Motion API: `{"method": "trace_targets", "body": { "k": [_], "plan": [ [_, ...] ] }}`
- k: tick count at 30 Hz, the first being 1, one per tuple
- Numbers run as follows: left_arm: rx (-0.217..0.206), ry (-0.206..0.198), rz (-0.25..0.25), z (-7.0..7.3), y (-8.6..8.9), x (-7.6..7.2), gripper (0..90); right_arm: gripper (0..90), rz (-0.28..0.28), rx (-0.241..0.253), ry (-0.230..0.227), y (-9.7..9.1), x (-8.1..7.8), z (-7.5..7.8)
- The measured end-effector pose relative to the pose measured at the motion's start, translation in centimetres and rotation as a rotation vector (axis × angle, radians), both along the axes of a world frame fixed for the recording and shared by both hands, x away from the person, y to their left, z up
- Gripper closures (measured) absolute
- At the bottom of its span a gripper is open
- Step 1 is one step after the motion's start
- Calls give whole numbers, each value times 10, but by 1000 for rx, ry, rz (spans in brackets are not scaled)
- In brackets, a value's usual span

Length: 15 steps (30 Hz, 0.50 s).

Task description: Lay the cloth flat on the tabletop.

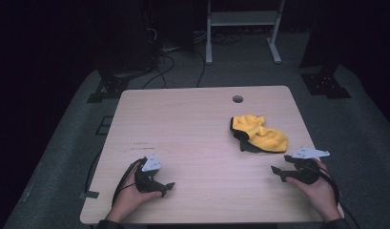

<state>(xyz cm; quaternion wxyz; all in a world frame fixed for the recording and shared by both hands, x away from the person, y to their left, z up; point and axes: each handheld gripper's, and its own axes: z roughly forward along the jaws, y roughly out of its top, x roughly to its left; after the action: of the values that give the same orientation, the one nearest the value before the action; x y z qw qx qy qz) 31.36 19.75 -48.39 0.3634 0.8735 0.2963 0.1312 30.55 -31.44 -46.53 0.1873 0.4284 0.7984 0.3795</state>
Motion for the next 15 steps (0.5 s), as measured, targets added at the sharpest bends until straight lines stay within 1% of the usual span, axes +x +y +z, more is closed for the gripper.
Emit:
{"method": "trace_targets", "body": {
  "k": [5, 6, 7, 8, 9, 10, 11, 12, 13, 15],
  "plan": [
    [0, 0, 0, 0, 0, 0, 0, 250, 4, 10, -10, 2, 6, 5],
    [0, 0, 0, 0, 0, 0, 0, 245, 7, 4, -11, 5, 11, 9],
    [0, 0, 0, 0, 0, 0, 0, 245, 7, 4, -11, 5, 11, 9],
    [0, 0, 0, 0, 0, 0, 0, 243, 12, 5, -17, 8, 17, 12],
    [0, 0, 0, 0, 0, 0, 0, 243, 12, 5, -17, 8, 17, 12],
    [-1, 2, 1, 0, 0, 0, 0, 238, 18, -4, -17, 11, 22, 15],
    [-1, 2, 1, 0, 0, 0, 0, 238, 18, -4, -17, 11, 22, 15],
    [4, 1, -2, 0, 0, 0, 0, 234, 19, -4, -26, 14, 28, 18],
    [4, 1, -2, 0, 0, 0, 0, 234, 19, -4, -26, 14, 28, 18],
    [3, 1, -1, 0, 0, 0, 0, 231, 20, -4, -29, 17, 34, 22]
  ]
}}
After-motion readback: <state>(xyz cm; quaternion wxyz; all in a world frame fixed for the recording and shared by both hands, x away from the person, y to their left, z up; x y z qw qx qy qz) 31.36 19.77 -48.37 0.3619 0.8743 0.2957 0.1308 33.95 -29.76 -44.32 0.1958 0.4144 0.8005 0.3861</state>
